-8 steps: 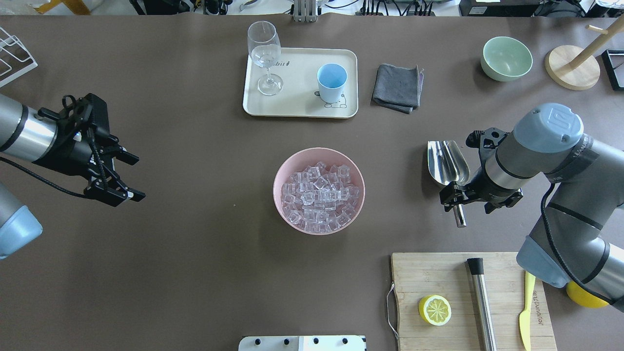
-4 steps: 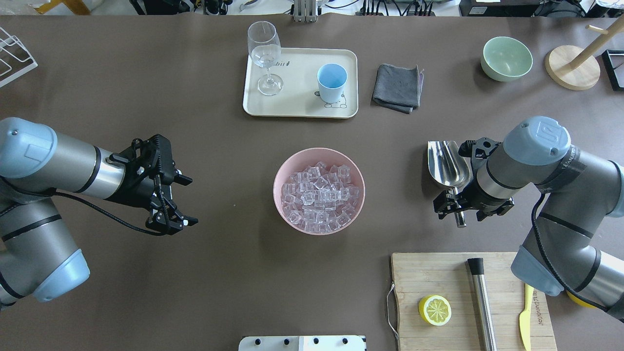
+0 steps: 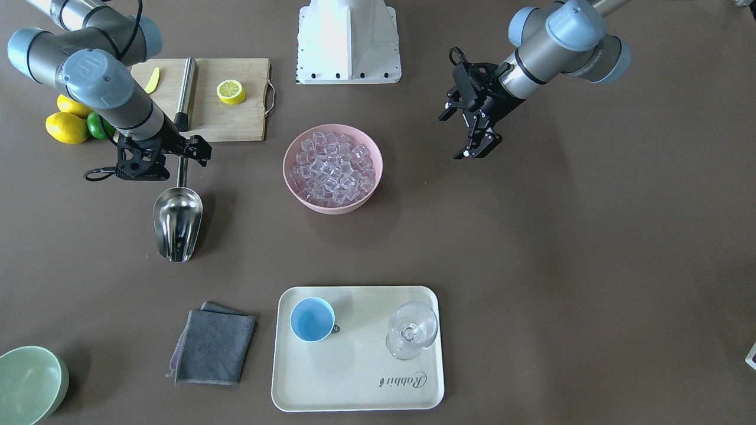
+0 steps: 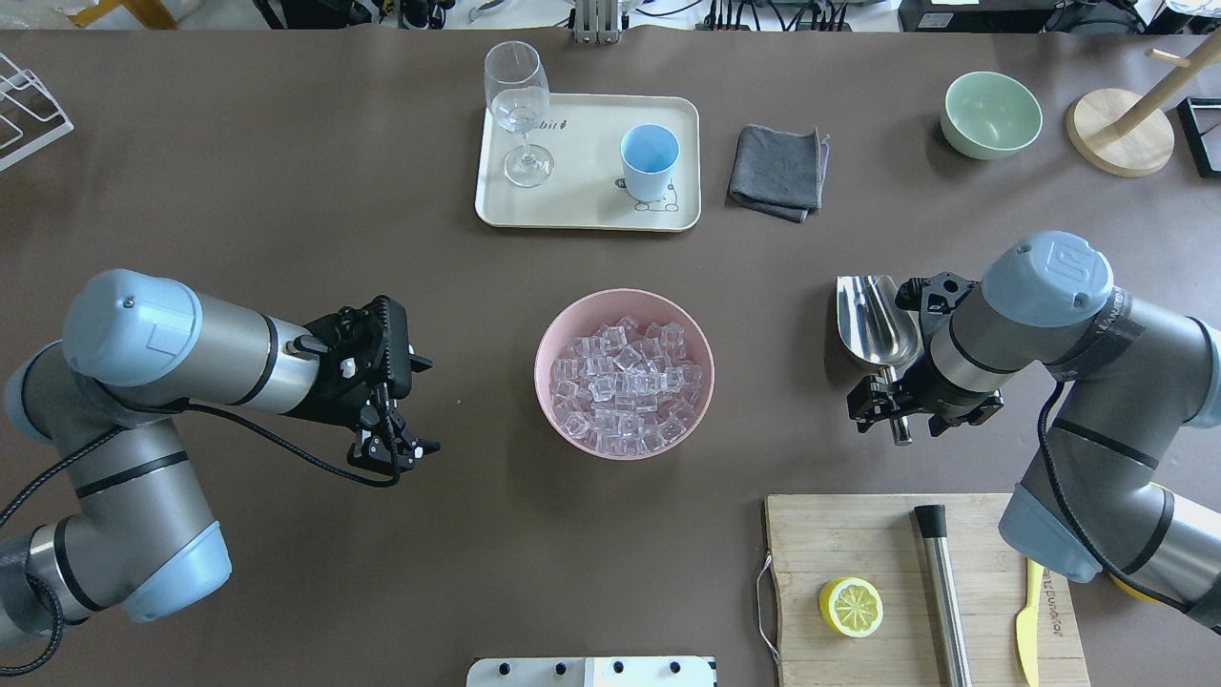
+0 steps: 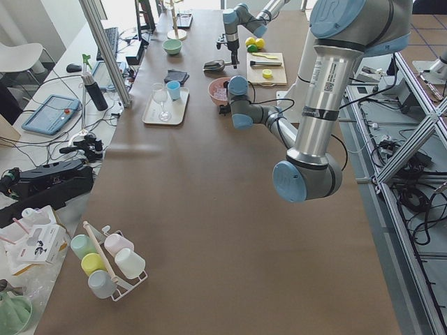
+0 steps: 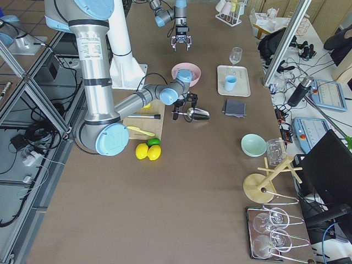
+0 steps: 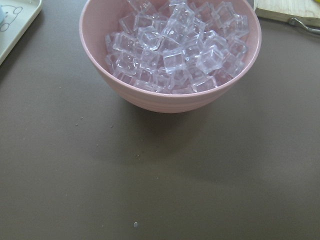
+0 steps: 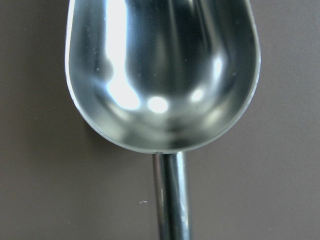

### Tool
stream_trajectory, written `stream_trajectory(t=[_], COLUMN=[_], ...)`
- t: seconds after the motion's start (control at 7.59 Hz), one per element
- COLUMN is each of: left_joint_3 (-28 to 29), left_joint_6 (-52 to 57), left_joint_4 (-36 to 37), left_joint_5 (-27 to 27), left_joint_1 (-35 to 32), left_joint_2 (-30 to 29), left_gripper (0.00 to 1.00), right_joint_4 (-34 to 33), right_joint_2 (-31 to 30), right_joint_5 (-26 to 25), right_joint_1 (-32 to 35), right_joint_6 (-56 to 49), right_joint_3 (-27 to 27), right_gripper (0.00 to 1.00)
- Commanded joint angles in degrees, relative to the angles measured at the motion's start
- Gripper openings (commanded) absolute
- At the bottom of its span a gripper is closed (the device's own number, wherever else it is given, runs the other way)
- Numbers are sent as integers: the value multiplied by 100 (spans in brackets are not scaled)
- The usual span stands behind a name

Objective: Put ice in cup with scoop
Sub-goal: 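Close the right gripper on the scoop handle while the left gripper reaches the bowl rim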

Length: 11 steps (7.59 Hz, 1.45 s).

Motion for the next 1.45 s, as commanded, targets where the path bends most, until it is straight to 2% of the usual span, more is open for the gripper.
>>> stream_trajectory(t=[0.0, 0.53, 0.66, 0.92, 1.32], left_joint_3=[275, 398, 407, 407, 933], left_joint_6=[52, 43, 43, 35, 17], left_joint_4=[25, -19, -36, -256, -598], left_joint_5=[50, 32, 259, 1049, 1079], left_joint_1=[89, 151, 194, 659, 687], left_joint_2=[-206, -321, -347, -391, -724], left_gripper=[98, 98, 98, 98, 98], right_joint_4=[11, 11, 11, 3, -85], right_joint_2=[-30, -30, -30, -38, -301], right_joint_5=[9, 0, 0, 8, 61], right_joint_1=[-2, -2, -2, -2, 199], right_joint_6=[-64, -3, -3, -46, -503], right_joint_3=[32, 49, 49, 110, 715], right_gripper=[0, 0, 0, 0, 0])
